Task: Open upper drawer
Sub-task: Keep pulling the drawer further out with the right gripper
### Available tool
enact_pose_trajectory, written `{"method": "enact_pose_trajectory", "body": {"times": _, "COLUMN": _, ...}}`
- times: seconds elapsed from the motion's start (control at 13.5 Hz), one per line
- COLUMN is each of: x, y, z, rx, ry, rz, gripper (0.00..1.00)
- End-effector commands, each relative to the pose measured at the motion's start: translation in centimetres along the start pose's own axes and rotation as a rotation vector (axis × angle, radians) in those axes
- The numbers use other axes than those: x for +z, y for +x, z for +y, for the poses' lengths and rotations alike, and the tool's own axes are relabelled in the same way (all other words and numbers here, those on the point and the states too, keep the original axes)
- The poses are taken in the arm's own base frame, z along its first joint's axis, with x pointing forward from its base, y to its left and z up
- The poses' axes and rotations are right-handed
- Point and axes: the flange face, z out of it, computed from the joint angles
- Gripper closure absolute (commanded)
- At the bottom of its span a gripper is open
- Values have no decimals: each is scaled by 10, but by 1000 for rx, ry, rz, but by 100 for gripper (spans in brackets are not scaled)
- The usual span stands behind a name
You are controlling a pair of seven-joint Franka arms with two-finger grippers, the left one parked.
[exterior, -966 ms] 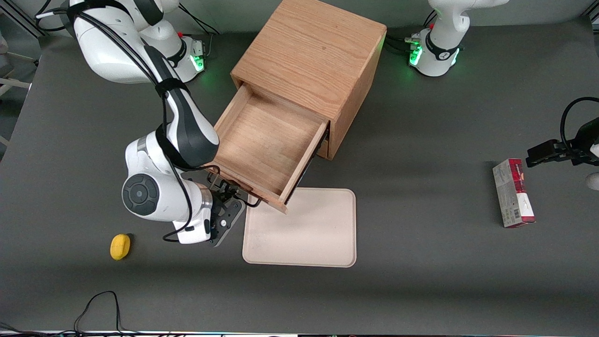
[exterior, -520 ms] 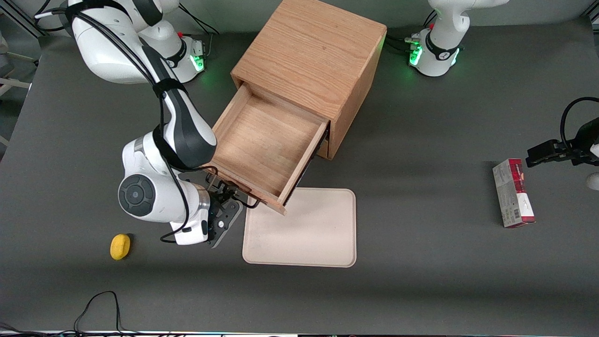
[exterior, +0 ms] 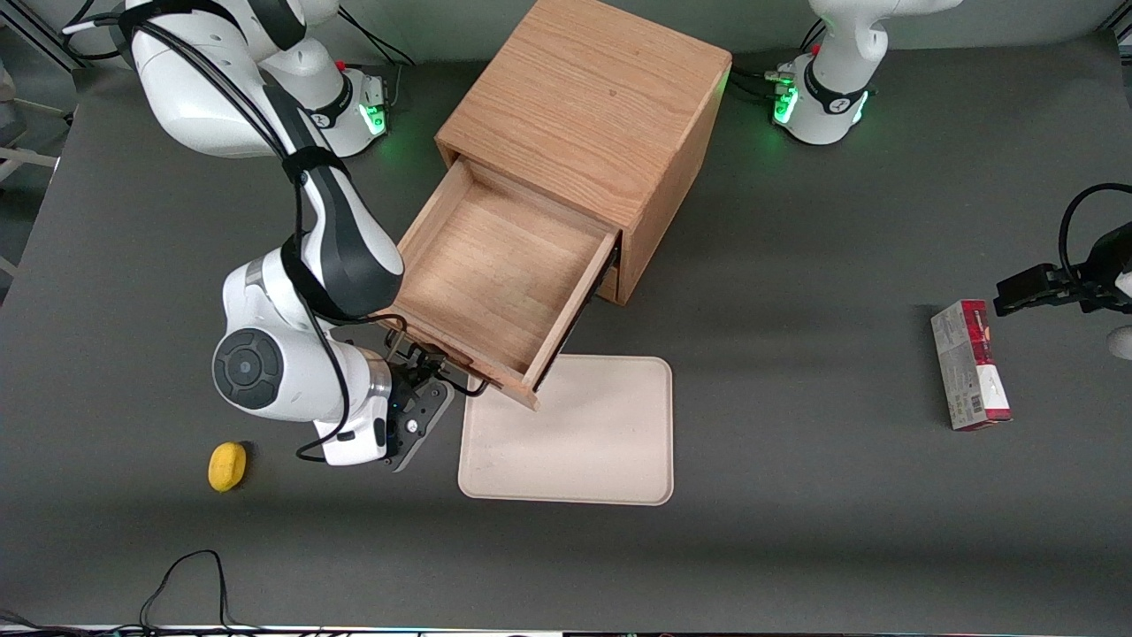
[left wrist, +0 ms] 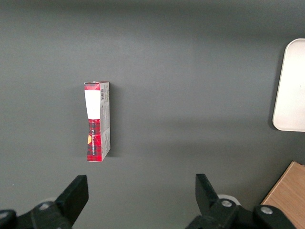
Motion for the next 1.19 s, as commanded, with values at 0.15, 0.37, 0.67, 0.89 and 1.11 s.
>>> {"method": "enact_pose_trajectory", "body": {"times": 0.15, "x": -34, "y": -5, "z": 27, "rx": 9, "ry": -58, "rz": 56, "gripper": 0}}
{"method": "enact_pose_trajectory", "body": {"times": 0.37, "x": -28, "y": -7, "z": 19, "rx": 14, "ry": -13, "rz": 17, "gripper": 0}}
{"method": "enact_pose_trajectory", "body": {"times": 0.67, "x": -24, "y": -6, "z": -2, "rx": 6, "ry": 45, "rz": -44, "gripper": 0}}
{"method": "enact_pose_trajectory", "body": {"times": 0.89, "x": -39, "y": -14, "z": -14, "rx": -4, "ry": 83, "rz": -96, "gripper": 0}}
{"method": "enact_pose_trajectory", "body": {"times": 1.11, "x": -85, "y": -35, "z": -25, "rx": -10, "ry": 87, "rz": -133, "gripper": 0}}
